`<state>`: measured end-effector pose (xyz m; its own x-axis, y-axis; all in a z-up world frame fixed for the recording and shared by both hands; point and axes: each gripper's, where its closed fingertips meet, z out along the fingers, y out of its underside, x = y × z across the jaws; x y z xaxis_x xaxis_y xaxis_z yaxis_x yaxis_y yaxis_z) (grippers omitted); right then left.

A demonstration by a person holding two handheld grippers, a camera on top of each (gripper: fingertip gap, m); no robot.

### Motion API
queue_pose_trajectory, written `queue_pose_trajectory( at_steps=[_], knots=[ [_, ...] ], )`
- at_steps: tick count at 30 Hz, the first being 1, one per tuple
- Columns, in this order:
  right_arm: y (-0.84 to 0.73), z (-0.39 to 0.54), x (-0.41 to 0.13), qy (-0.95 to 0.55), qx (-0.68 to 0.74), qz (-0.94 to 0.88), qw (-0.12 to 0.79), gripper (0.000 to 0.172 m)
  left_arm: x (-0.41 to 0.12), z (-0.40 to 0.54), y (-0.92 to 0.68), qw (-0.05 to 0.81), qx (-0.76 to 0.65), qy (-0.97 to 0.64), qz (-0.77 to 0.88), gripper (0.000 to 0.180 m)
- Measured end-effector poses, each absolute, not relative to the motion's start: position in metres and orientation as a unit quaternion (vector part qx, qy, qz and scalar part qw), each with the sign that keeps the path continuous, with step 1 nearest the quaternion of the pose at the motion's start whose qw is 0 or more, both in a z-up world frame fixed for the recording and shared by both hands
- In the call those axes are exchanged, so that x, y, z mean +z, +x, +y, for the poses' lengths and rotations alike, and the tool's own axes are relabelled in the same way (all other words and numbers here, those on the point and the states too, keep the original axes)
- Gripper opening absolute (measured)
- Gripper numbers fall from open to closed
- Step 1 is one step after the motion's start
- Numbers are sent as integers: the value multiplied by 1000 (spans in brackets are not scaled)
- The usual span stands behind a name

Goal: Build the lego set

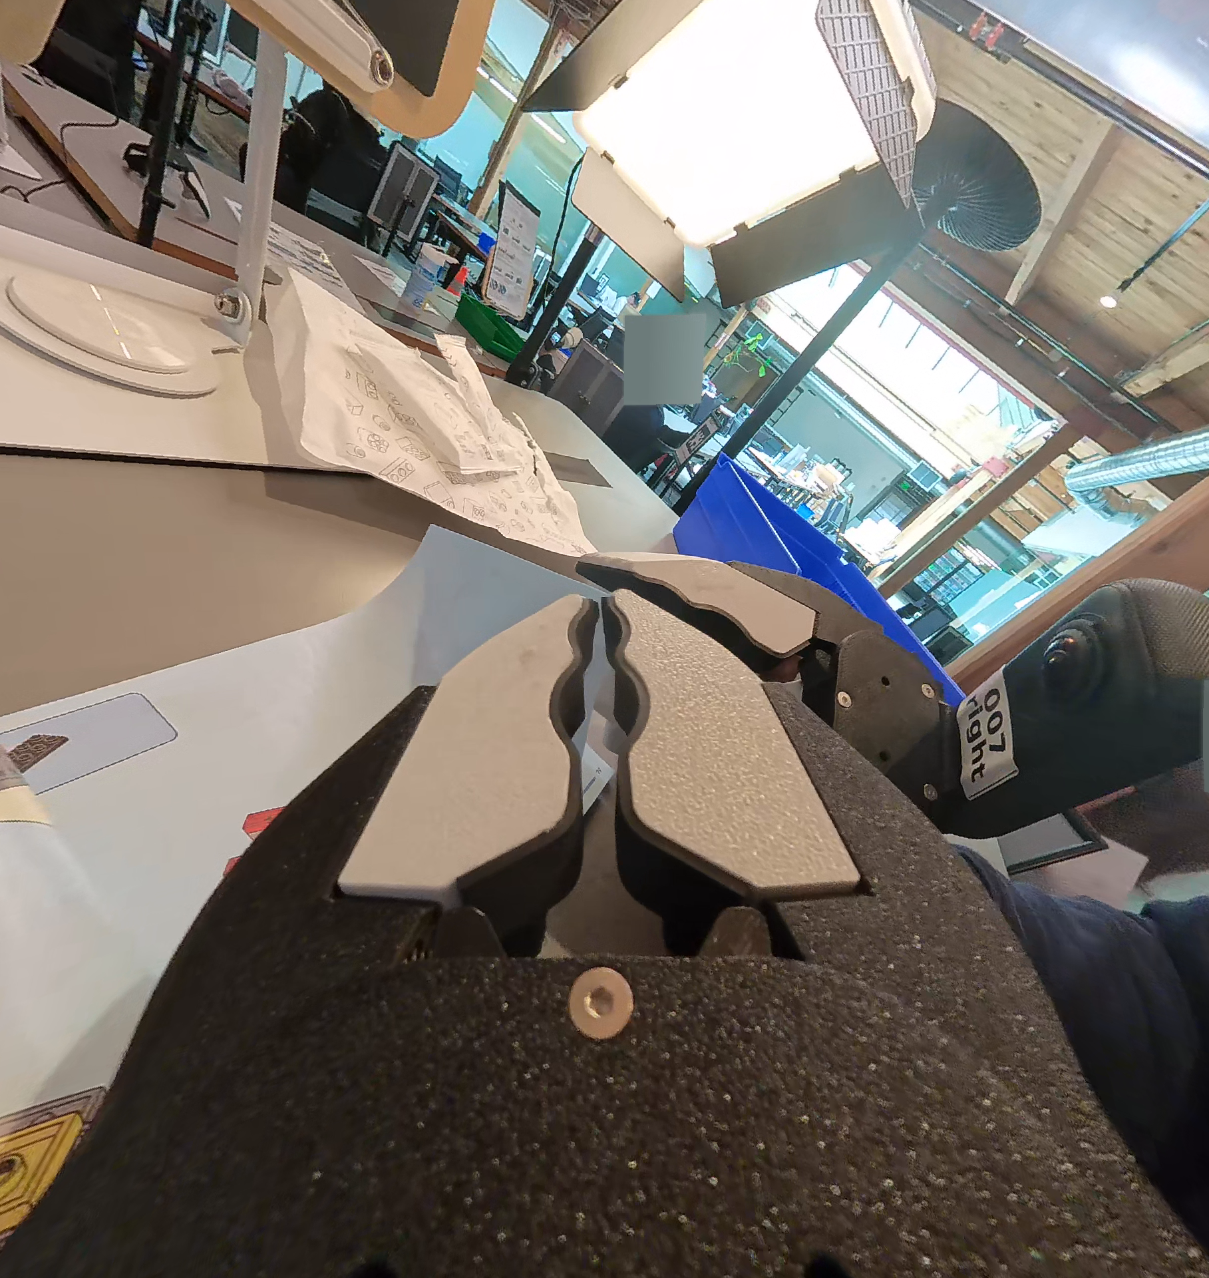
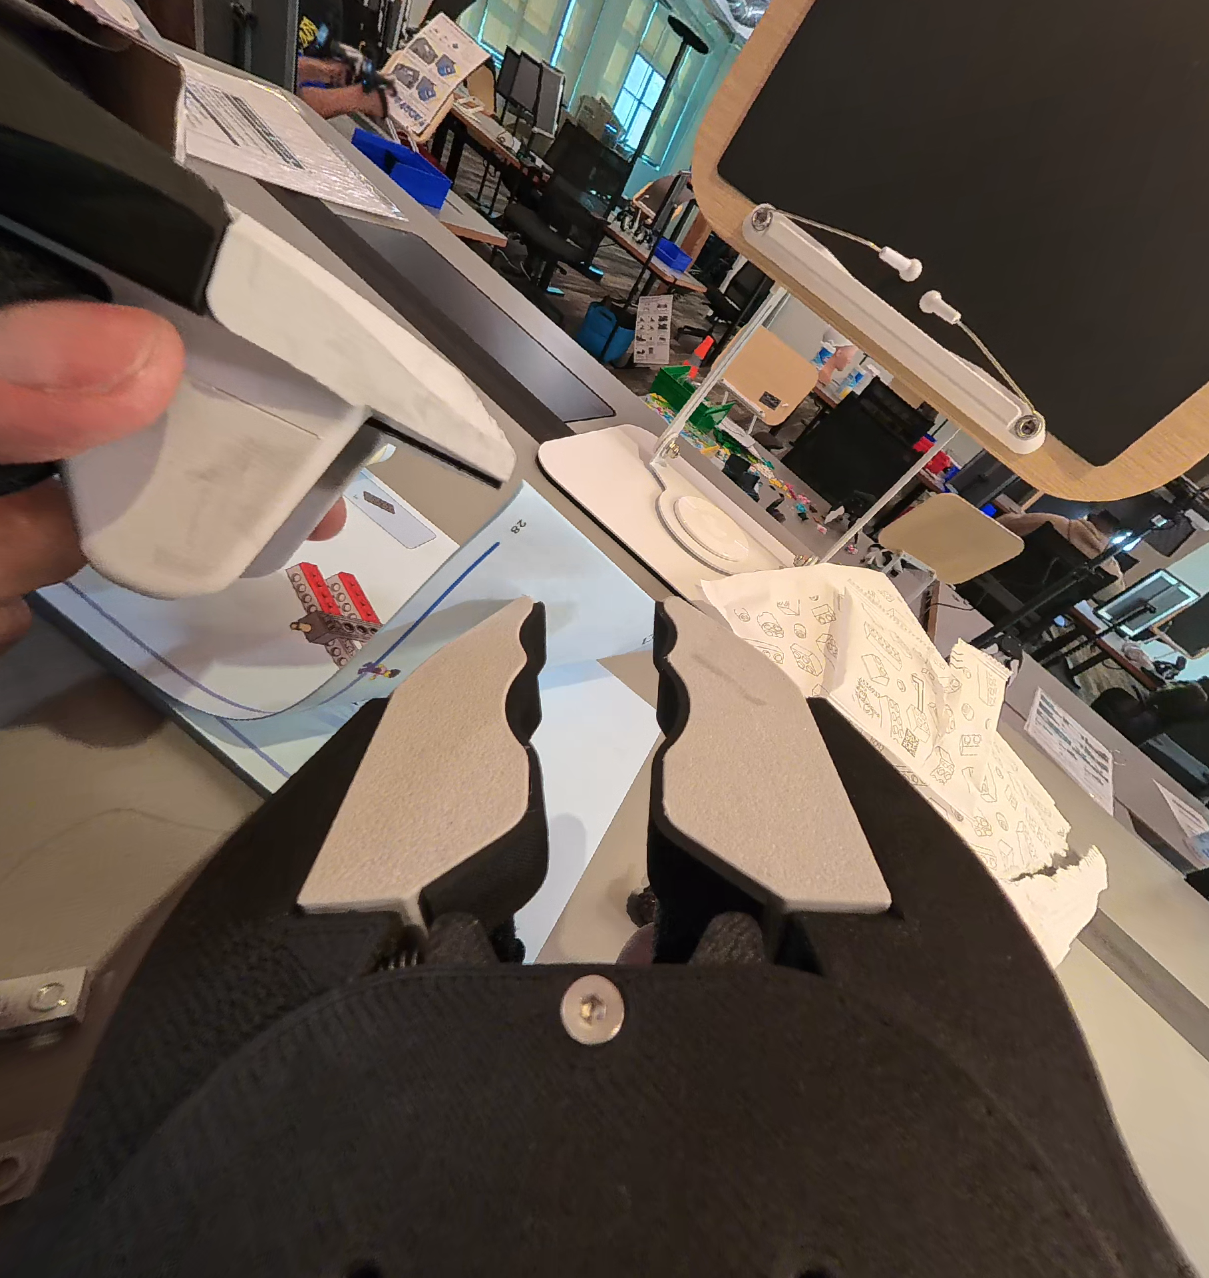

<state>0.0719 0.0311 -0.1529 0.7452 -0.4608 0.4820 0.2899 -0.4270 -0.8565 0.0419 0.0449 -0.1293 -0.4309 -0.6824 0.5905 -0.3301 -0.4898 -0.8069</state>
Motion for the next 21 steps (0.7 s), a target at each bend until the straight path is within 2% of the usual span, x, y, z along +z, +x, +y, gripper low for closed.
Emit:
queue_pose_trajectory(
  at_steps=[21],
  knots=[
    [71, 31, -151, -765, -352, 55, 537, 30, -132, 38, 41, 131, -687, -505, 507, 4]
  ],
)
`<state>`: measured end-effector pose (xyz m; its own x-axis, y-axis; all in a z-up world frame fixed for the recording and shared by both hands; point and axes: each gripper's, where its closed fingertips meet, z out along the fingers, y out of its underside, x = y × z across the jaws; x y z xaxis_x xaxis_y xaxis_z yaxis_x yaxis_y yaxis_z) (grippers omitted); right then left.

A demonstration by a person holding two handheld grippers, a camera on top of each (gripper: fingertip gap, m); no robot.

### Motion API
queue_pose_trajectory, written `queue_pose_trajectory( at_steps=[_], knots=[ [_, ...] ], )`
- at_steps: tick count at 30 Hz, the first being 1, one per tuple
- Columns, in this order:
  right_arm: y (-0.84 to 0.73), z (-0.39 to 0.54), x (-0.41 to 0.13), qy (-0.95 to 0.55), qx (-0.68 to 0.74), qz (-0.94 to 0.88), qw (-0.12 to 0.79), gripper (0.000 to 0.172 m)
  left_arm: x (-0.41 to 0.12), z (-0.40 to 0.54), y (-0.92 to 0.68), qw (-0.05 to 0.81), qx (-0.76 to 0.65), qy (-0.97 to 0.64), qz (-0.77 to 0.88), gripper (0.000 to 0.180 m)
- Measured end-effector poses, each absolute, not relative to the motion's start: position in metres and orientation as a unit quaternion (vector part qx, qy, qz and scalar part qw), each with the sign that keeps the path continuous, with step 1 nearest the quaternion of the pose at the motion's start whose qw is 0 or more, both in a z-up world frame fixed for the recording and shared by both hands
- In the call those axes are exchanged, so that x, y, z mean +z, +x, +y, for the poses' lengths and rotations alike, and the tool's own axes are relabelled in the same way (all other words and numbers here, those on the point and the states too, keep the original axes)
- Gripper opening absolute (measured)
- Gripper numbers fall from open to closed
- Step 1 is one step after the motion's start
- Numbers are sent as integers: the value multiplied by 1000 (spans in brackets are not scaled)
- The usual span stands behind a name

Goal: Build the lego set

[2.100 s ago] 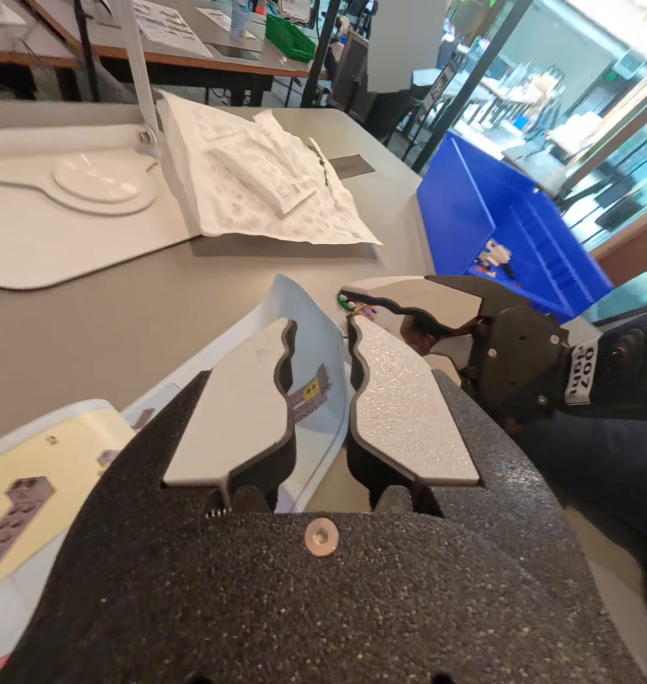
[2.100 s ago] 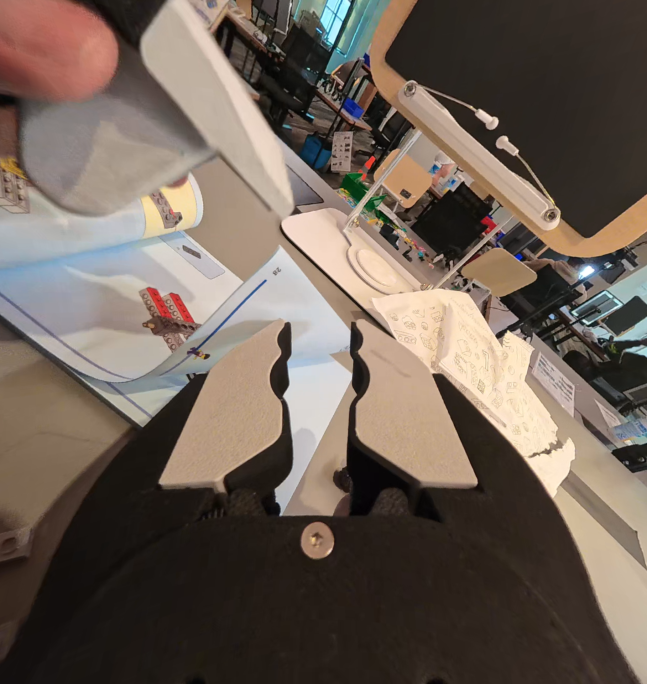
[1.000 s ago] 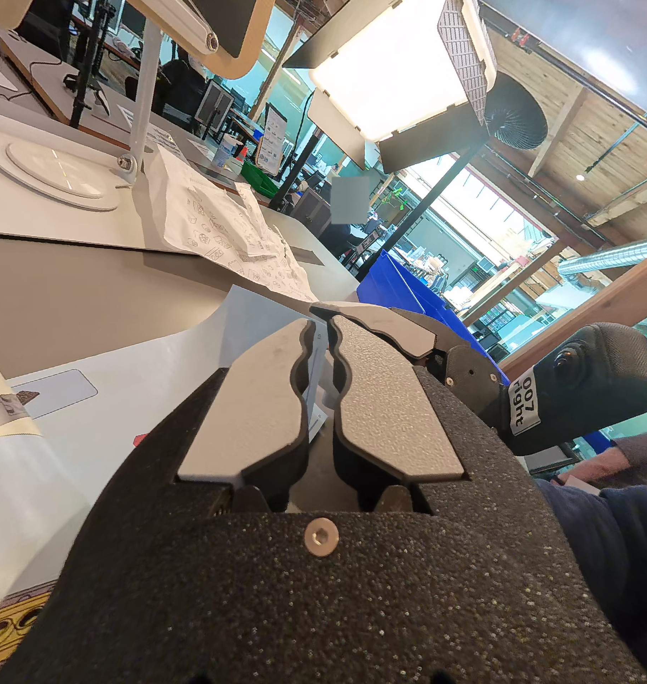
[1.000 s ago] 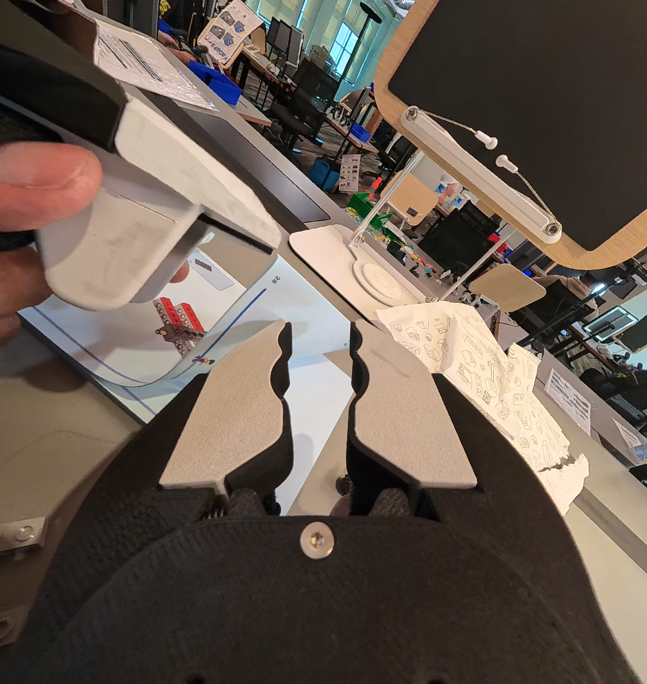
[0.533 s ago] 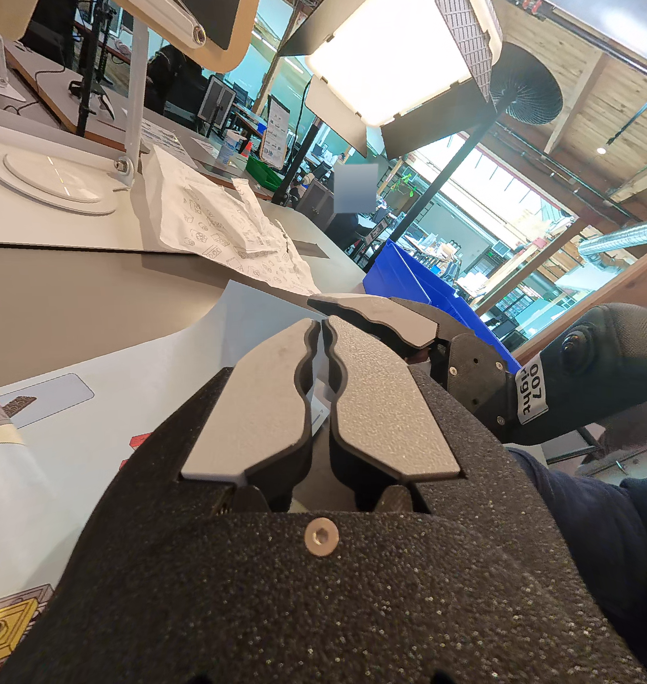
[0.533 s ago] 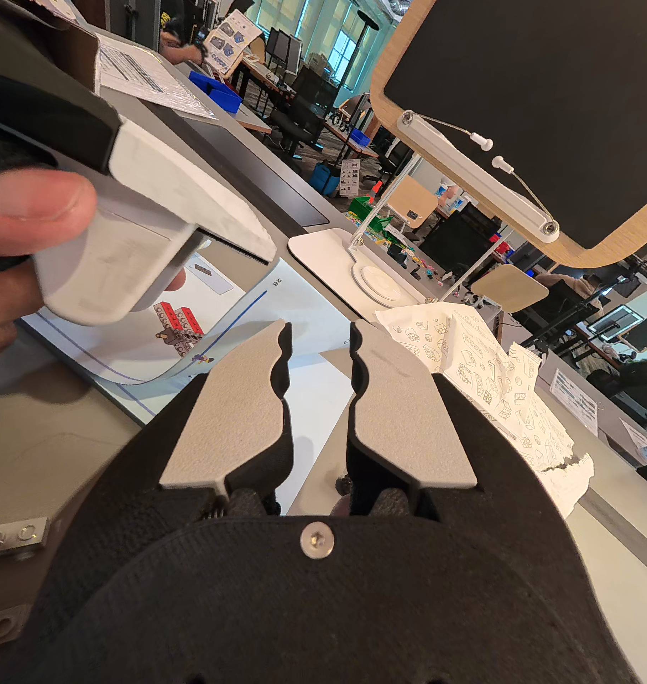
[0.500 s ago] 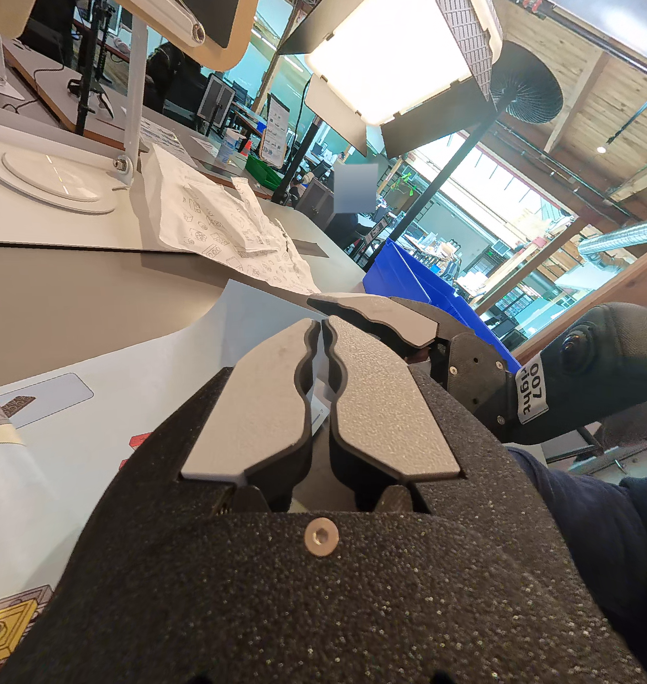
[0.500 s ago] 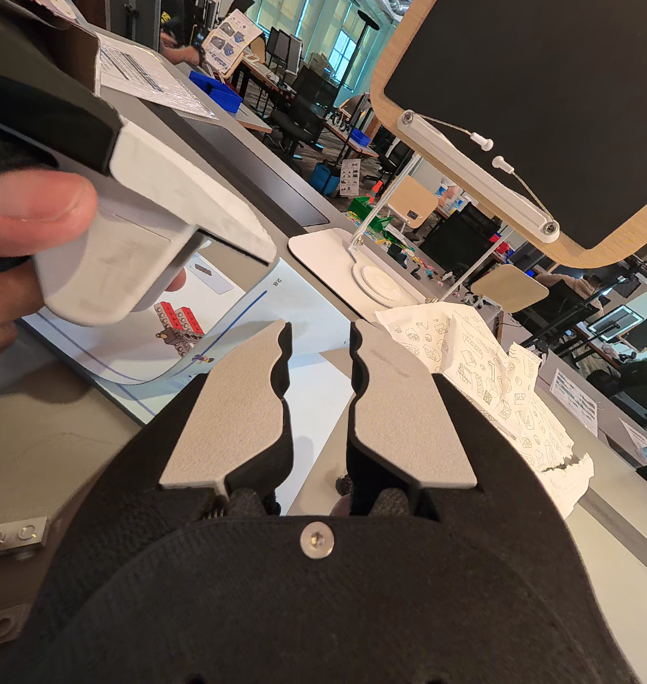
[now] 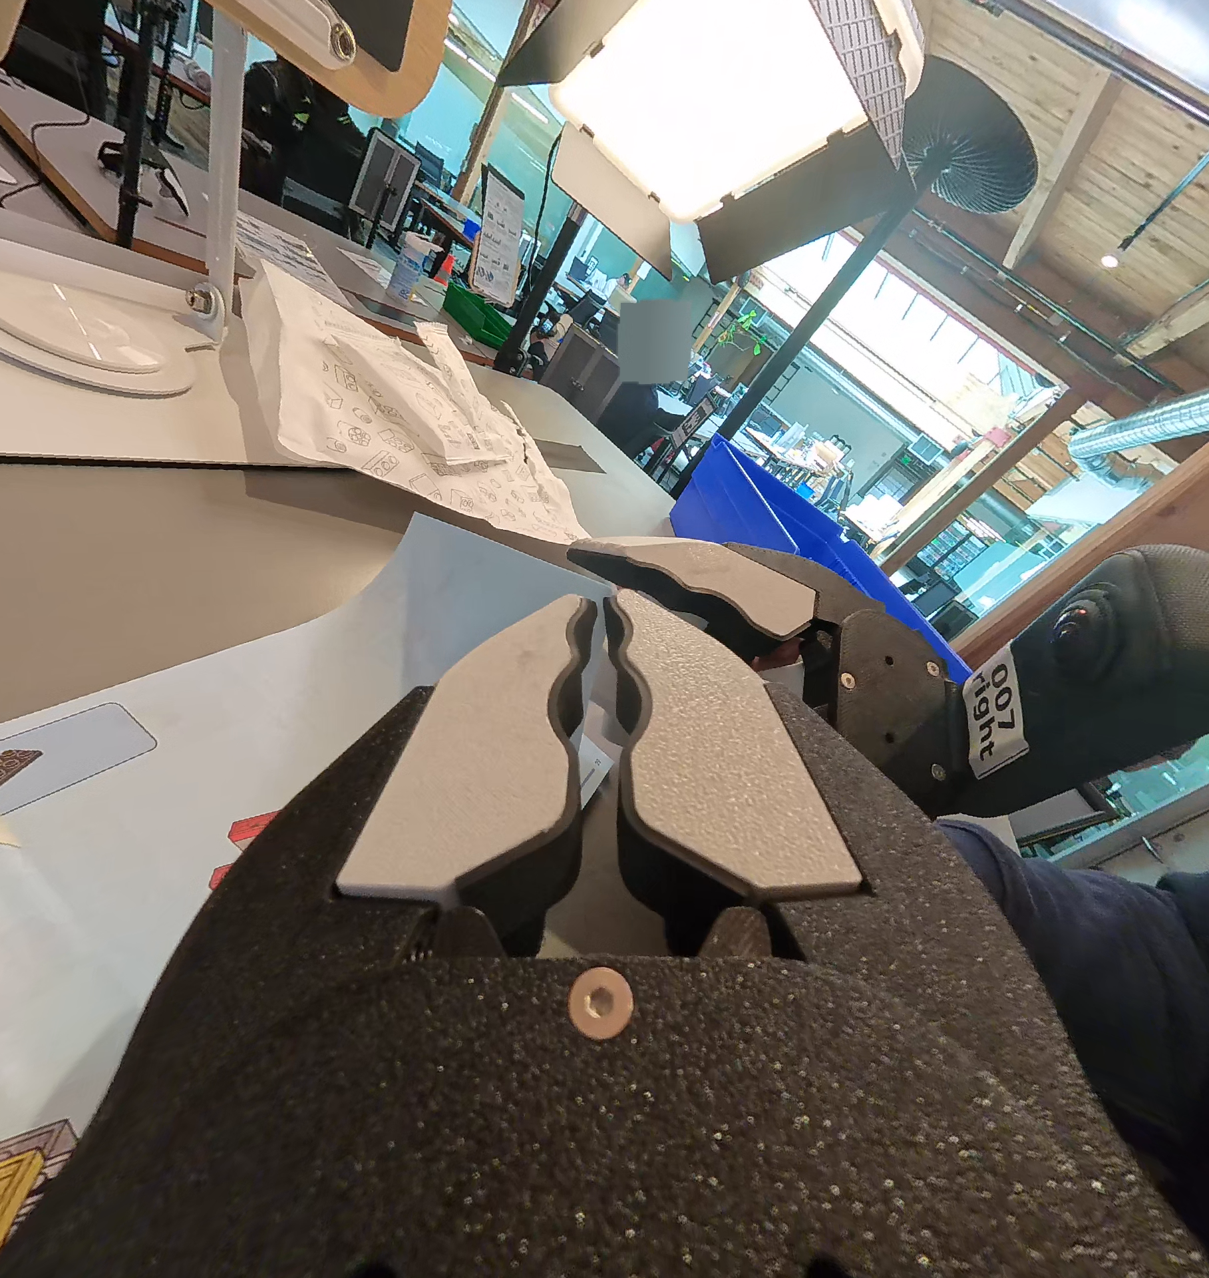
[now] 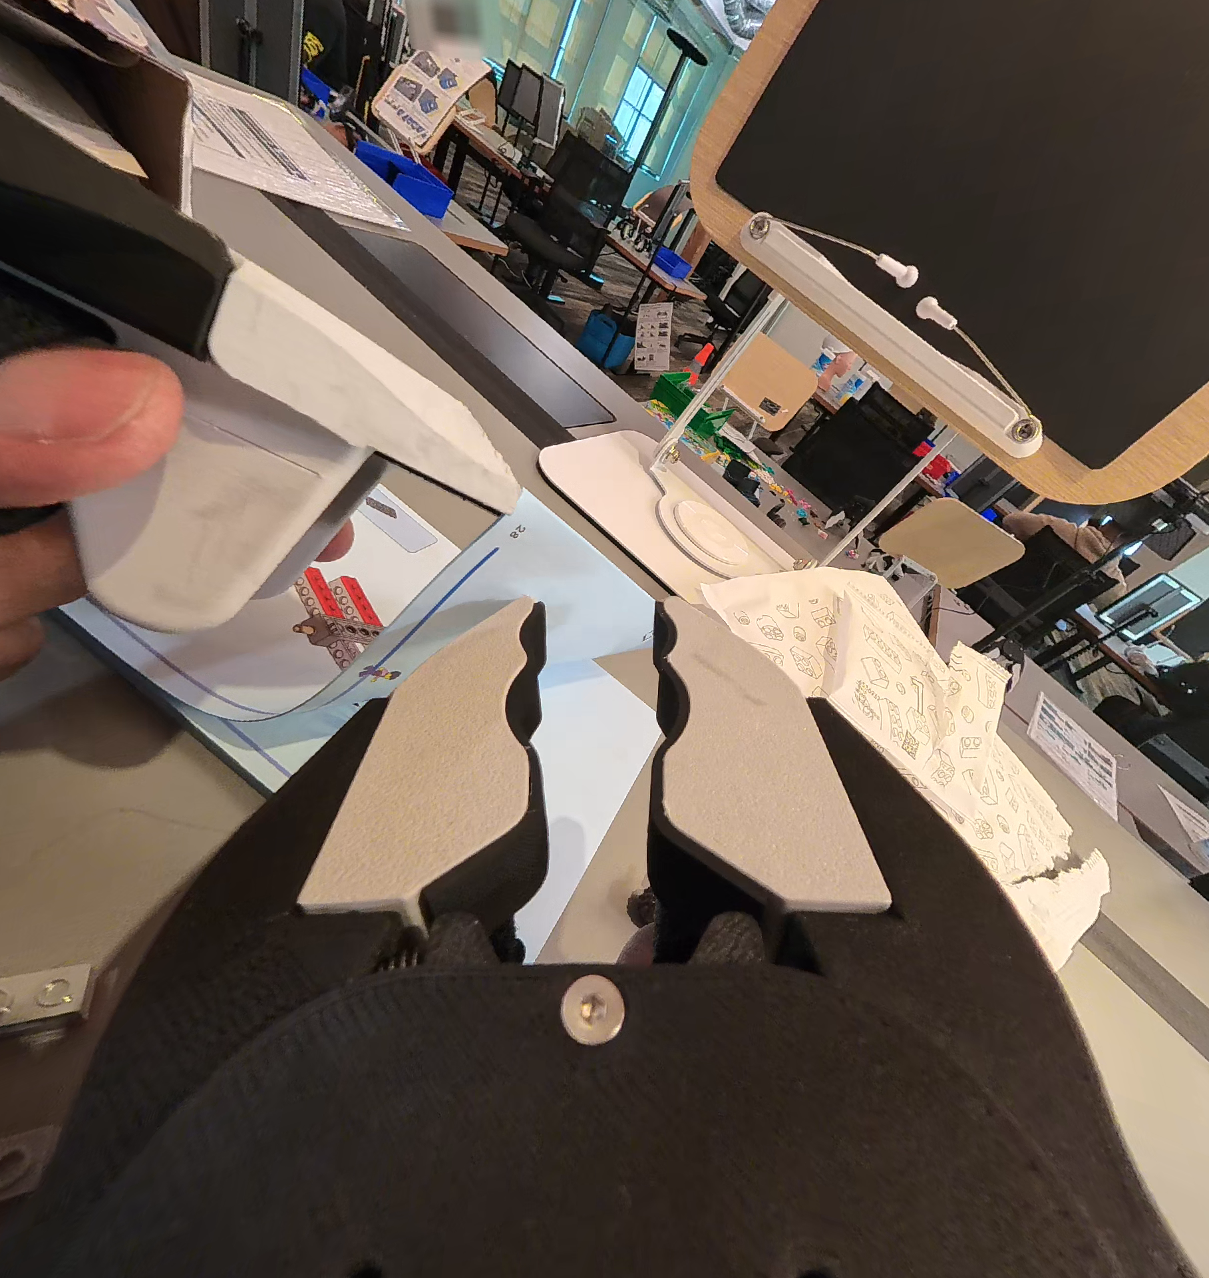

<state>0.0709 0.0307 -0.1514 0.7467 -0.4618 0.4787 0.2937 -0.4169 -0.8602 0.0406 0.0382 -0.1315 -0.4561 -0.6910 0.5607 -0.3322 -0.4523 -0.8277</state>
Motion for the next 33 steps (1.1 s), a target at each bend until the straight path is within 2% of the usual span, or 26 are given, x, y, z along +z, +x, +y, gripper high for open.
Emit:
queue_pose_trajectory(
  at_steps=[21, 25, 29, 33],
  knots=[
    [69, 31, -156, -779, -330, 47, 531, 30, -128, 40, 39, 127, -701, -496, 497, 0],
    [69, 27, -160, -800, -238, 76, 546, 29, -127, 40, 39, 124, -705, -496, 491, 0],
    [56, 27, -154, -789, -60, 120, 599, 29, -127, 41, 39, 119, -708, -498, 486, 0],
    [32, 35, -157, -793, 50, 111, 597, 32, -131, 41, 40, 108, -707, -507, 481, 0]
  ],
)
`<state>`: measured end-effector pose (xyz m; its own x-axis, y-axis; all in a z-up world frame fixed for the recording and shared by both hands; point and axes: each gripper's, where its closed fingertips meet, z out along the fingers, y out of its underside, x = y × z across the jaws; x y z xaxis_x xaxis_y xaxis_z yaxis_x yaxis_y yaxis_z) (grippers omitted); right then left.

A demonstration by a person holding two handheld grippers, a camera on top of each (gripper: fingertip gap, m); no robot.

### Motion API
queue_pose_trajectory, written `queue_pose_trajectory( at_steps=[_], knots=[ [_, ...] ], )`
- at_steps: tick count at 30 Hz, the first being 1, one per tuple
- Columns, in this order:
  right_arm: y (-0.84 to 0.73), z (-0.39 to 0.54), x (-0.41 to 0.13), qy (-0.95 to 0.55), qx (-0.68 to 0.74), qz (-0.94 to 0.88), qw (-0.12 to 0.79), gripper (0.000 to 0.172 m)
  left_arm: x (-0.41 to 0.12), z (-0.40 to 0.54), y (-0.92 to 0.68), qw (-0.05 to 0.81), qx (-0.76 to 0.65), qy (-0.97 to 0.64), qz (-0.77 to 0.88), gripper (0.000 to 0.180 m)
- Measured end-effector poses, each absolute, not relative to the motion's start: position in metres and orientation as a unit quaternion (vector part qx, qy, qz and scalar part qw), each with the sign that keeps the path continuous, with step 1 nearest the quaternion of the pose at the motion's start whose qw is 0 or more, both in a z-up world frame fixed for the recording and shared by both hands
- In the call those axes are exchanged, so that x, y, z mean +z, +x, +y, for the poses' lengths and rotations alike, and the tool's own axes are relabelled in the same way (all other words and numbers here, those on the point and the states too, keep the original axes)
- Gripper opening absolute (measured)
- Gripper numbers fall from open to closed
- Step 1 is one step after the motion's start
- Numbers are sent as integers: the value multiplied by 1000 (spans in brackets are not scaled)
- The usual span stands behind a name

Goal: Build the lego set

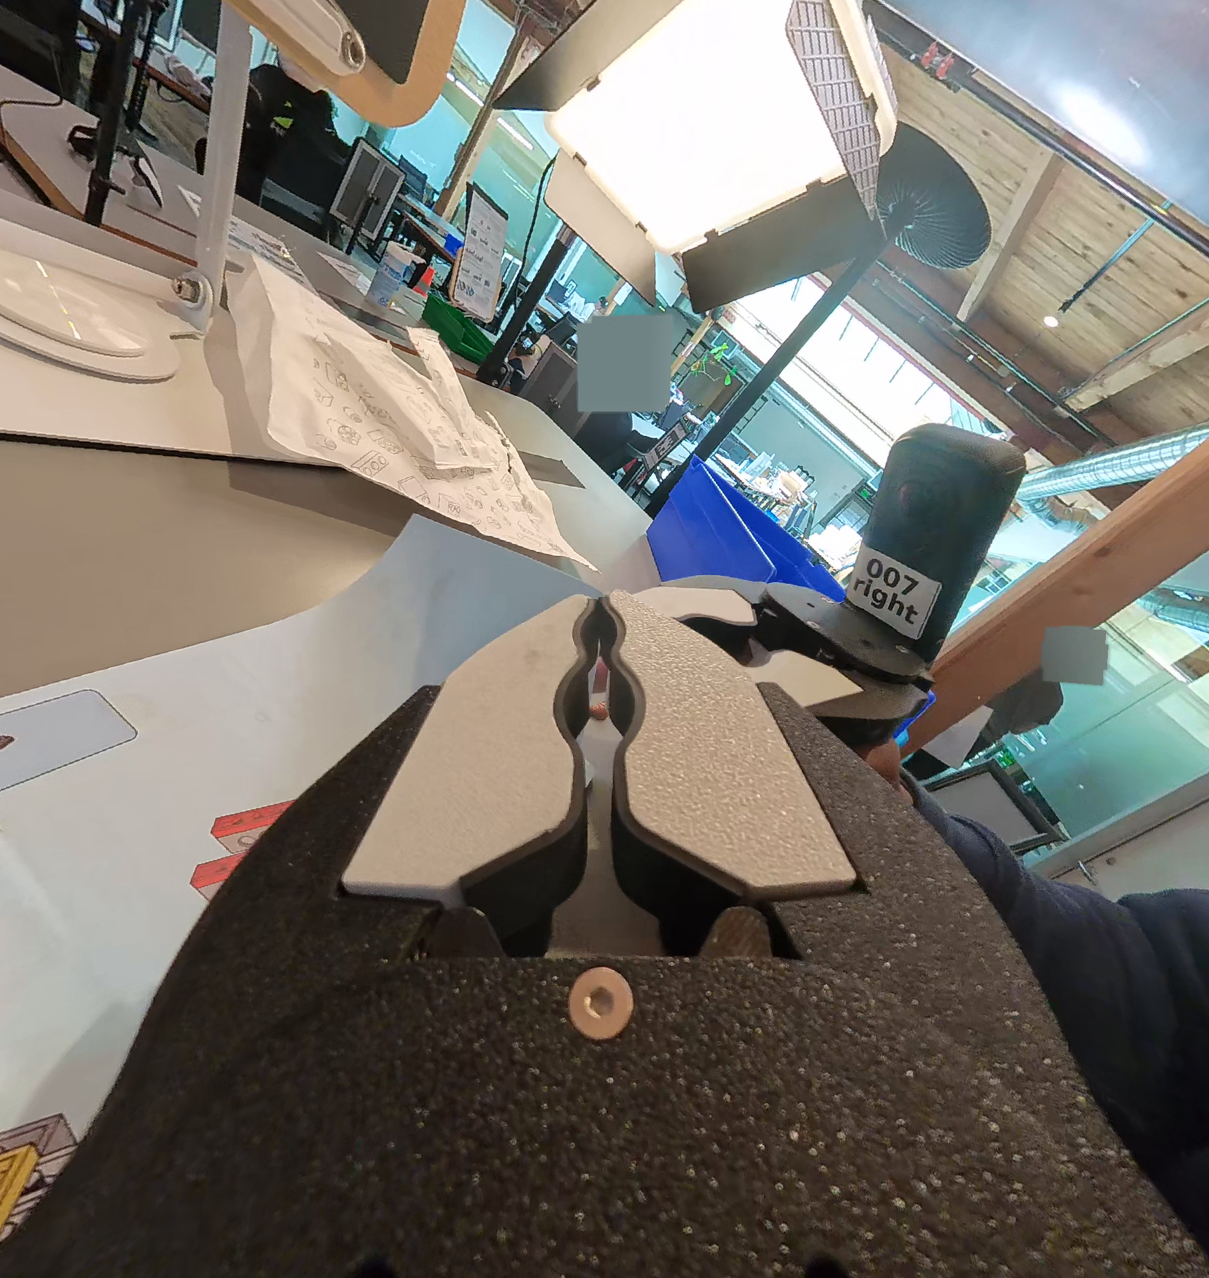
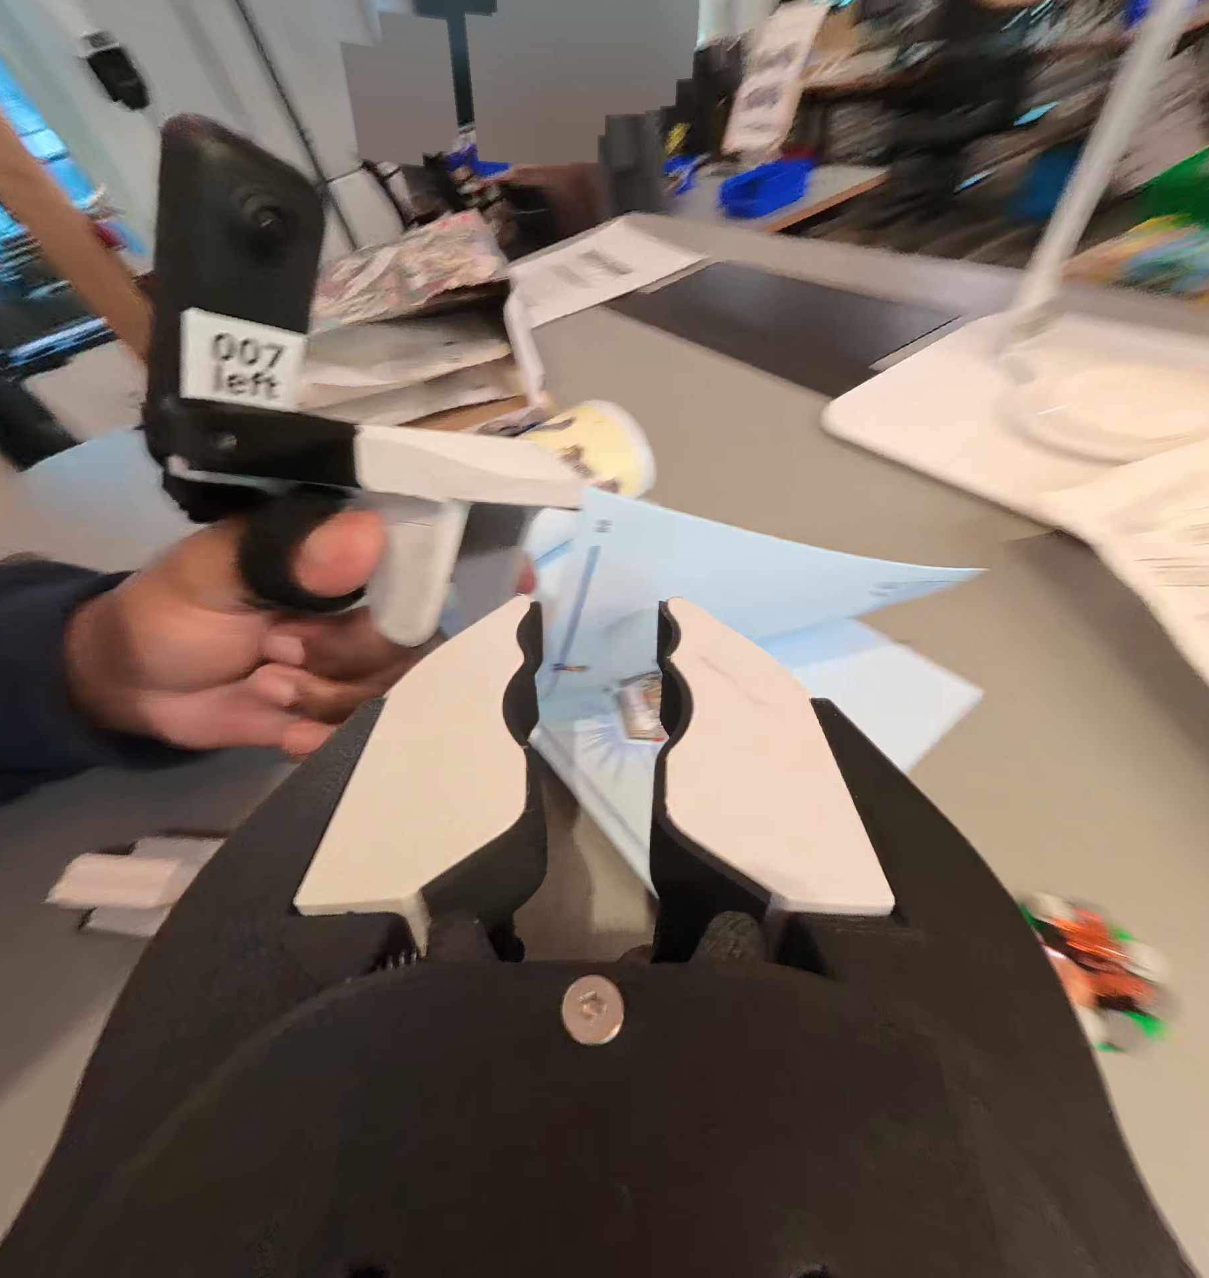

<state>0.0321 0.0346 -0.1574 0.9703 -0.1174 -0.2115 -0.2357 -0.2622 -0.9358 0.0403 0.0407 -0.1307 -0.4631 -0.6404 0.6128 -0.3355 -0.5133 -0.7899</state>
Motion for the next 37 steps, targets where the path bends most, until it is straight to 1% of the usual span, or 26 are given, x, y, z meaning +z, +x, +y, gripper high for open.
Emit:
queue_pose_trajectory(
  at_steps=[3, 7, 13, 20, 31, 37],
  knots=[
    [29, 39, -166, -813, 27, 104, 572, 36, -133, 40, 41, 102, -702, -513, 482, 0],
    [32, 41, -173, -828, -8, 109, 550, 35, -137, 38, 41, 94, -693, -518, 492, 0],
    [38, 38, -177, -828, 4, 137, 544, 35, -140, 32, 40, 82, -688, -514, 506, 0],
    [40, 35, -185, -843, -4, 143, 518, 40, -145, 30, 41, 79, -674, -522, 517, 0],
    [42, 29, -185, -839, 29, 147, 523, 42, -149, 29, 42, 90, -657, -522, 536, 0],
    [40, 30, -184, -839, 32, 143, 524, 41, -152, 23, 41, 108, -638, -516, 561, 9]
  ],
)
